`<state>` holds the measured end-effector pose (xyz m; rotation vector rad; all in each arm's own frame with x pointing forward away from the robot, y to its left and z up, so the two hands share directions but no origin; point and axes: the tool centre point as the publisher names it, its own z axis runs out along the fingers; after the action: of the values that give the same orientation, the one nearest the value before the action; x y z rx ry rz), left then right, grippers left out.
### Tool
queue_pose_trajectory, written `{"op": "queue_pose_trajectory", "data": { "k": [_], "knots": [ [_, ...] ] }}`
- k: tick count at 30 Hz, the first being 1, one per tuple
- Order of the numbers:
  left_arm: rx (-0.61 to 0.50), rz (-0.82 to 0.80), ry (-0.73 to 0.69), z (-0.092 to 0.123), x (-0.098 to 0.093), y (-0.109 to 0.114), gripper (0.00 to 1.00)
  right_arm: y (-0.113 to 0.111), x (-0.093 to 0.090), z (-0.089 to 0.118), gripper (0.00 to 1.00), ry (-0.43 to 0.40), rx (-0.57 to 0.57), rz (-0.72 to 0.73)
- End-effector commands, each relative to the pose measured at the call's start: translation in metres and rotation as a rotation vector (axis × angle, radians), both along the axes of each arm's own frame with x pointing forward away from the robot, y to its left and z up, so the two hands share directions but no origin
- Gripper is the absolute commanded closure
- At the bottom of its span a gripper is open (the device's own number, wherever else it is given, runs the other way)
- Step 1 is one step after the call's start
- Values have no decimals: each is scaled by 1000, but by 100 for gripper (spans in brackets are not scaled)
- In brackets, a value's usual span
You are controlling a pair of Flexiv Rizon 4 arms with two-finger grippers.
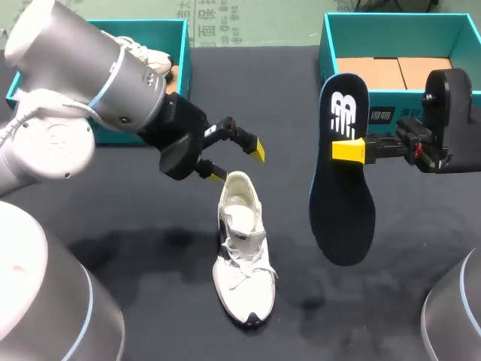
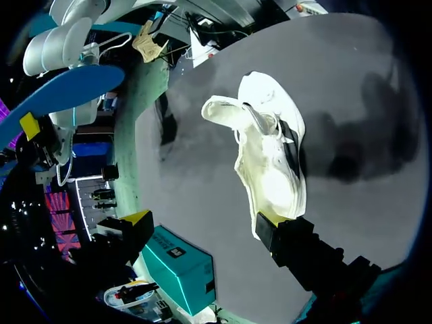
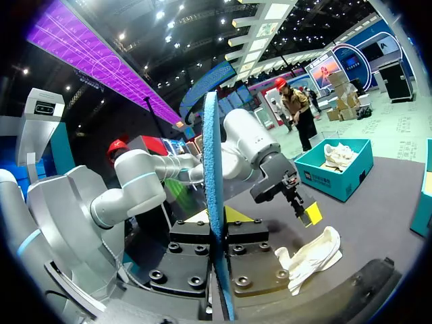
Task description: Take the shoe out of the shoebox, open the shoe tongue, remove and reinsert the insole, then place the shoe into the shoebox
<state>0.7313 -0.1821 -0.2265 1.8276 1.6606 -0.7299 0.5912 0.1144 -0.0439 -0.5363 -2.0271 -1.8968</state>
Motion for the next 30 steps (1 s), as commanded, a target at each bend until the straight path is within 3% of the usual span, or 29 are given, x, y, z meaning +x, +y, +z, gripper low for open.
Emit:
{"op": "queue_pose_trajectory", "data": {
  "k": [1, 13, 22, 26, 30],
  "knots": [
    [-185, 3, 17, -1, 3, 0, 0, -1, -5, -1, 100, -1, 1, -9],
    [-462, -127, 0, 40, 0, 7, 0, -1, -5, -1, 100, -1, 1, -9],
    [-462, -127, 0, 40, 0, 7, 0, -1, -5, -1, 100, -1, 1, -9],
    [-529, -100, 17, 44, -3, 6, 0, -1, -5, -1, 100, -1, 1, -9],
    [-579, -53, 14, 57, -2, 8, 0, 2, 20, 0, 100, 48, 28, 40]
  ]
}}
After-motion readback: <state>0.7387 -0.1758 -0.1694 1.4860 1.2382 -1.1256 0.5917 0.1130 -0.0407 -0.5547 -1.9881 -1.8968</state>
